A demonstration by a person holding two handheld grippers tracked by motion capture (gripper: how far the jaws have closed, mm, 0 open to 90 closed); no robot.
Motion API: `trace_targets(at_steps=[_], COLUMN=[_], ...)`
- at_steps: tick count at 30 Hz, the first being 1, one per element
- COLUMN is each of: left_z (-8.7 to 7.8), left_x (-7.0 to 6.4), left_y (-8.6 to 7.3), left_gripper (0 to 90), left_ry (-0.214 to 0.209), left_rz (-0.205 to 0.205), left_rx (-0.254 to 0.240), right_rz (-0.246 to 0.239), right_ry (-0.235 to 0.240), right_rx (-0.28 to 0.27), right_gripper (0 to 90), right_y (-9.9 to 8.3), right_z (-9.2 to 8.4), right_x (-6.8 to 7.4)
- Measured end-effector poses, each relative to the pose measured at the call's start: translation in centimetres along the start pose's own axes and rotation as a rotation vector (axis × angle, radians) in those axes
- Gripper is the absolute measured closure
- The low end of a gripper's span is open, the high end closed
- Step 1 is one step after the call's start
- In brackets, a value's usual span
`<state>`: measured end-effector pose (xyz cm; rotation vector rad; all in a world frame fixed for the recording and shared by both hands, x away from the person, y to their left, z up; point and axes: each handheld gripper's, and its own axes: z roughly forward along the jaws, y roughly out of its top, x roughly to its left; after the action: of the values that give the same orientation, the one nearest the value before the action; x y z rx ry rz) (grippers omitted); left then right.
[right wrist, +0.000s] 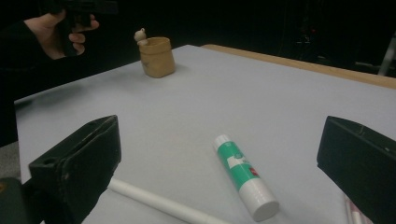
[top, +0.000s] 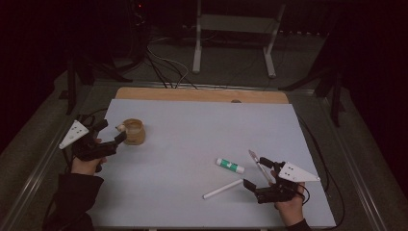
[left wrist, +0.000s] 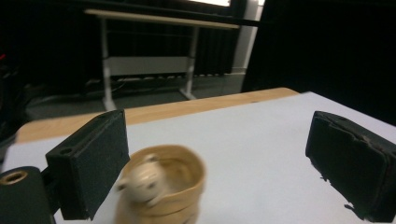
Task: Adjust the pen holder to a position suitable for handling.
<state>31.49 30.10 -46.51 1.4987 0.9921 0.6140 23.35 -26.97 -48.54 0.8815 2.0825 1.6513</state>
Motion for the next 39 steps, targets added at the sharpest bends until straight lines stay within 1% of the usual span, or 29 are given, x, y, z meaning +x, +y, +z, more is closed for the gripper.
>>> trace_targets(at_steps=[3, 4, 5, 6, 10, 11, 12, 13, 14, 15, 17, 19, 20, 21, 22, 23, 26, 27, 28, 29, 31, 32, 34, 35, 36, 37, 39], left_z=[0.1, 0.1, 0.2, 0.2, 0.4, 0.5, 0.5, 0.6, 0.8, 0.9, 1.2, 1.6, 1.8, 1.9, 2.1, 2.3, 2.7, 2.9, 3.1, 3.3, 3.7, 3.9, 4.5, 4.7, 4.9, 5.1, 5.5], left_x=[1.1, 1.1, 1.7, 2.0, 2.7, 3.0, 3.2, 3.5, 3.7, 3.9, 4.2, 4.5, 4.7, 4.8, 4.8, 4.9, 5.2, 5.3, 5.3, 5.3, 5.4, 5.4, 5.2, 5.2, 5.1, 5.1, 5.2], left_y=[-0.4, -0.4, -0.7, -0.9, -1.4, -1.5, -1.7, -1.9, -2.0, -2.2, -2.5, -2.8, -3.0, -3.1, -3.3, -3.4, -3.7, -3.8, -3.8, -3.9, -4.1, -4.1, -4.3, -4.4, -4.5, -4.6, -4.7], left_gripper=[7.8, 7.8, 7.8, 9.5, 11.3, 11.4, 13.8, 16.4, 16.5, 17.2, 22.0, 26.7, 31.2, 35.6, 38.1, 42.4, 52.4, 56.0, 60.3, 63.4, 70.6, 74.2, 81.1, 85.7, 88.1, 90.0, 90.0], left_ry=[0.042, 0.042, 0.078, 0.091, 0.134, 0.142, 0.152, 0.176, 0.211, 0.229, 0.254, 0.267, 0.265, 0.265, 0.267, 0.268, 0.280, 0.274, 0.281, 0.287, 0.274, 0.273, 0.259, 0.256, 0.251, 0.256, 0.258], left_rz=[-0.024, -0.024, -0.042, -0.053, -0.077, -0.089, -0.102, -0.112, -0.130, -0.147, -0.141, -0.139, -0.149, -0.150, -0.142, -0.137, -0.152, -0.148, -0.140, -0.127, -0.127, -0.119, -0.094, -0.096, -0.097, -0.097, -0.105], left_rx=[0.015, 0.015, 0.042, 0.052, 0.079, 0.085, 0.079, 0.087, 0.107, 0.122, 0.157, 0.185, 0.196, 0.208, 0.221, 0.227, 0.227, 0.234, 0.244, 0.262, 0.294, 0.309, 0.357, 0.371, 0.390, 0.403, 0.428], right_rz=[0.002, 0.002, 0.002, 0.001, 0.002, 0.002, 0.002, 0.003, 0.002, 0.000, 0.003, 0.003, 0.003, 0.005, 0.007, 0.007, 0.008, 0.007, 0.007, 0.008, 0.011, 0.010, 0.011, 0.010, 0.011, 0.013, 0.014], right_ry=[0.000, 0.000, 0.001, 0.001, 0.001, 0.001, 0.002, 0.003, 0.003, 0.004, 0.005, 0.005, 0.004, 0.005, 0.006, 0.005, 0.005, 0.005, 0.005, 0.006, 0.007, 0.006, 0.006, 0.006, 0.006, 0.006, 0.006], right_rx=[0.001, 0.001, 0.002, 0.002, 0.002, 0.003, 0.004, 0.004, 0.004, 0.004, 0.004, 0.004, 0.003, 0.001, 0.000, 0.000, 0.000, -0.001, 0.000, -0.001, -0.001, -0.001, -0.002, -0.002, -0.002, -0.002, -0.003], right_gripper=[0.0, 0.0, 0.0, 0.0, 0.0, 0.0, 0.0, 0.0, 0.0, 0.0, 0.0, 0.0, 0.0, 0.0, 0.0, 0.0, 0.0, 0.0, 0.0, 0.0, 0.0, 0.0, 0.0, 0.0, 0.0, 0.0, 0.0], right_y=[0.0, 0.0, 0.0, 0.0, 0.0, 0.0, 0.0, 0.0, 0.0, 0.0, 0.0, 0.0, 0.0, 0.0, 0.0, 0.0, 0.0, 0.0, 0.0, 0.0, 0.0, 0.0, 0.0, 0.0, 0.0, 0.0, 0.0], right_z=[0.0, 0.0, 0.0, 0.0, 0.0, 0.0, 0.0, 0.0, 0.0, 0.0, 0.0, 0.0, 0.0, 0.0, 0.0, -0.1, -0.1, -0.1, 0.0, 0.0, 0.0, 0.0, -0.1, -0.1, -0.1, -0.1, -0.1], right_x=[0.0, 0.0, 0.0, 0.0, 0.0, 0.0, 0.0, 0.0, 0.0, 0.0, 0.0, 0.0, 0.0, 0.0, 0.0, 0.0, 0.0, 0.0, -0.1, -0.1, -0.1, -0.1, -0.1, -0.1, -0.1, -0.1, -0.1])
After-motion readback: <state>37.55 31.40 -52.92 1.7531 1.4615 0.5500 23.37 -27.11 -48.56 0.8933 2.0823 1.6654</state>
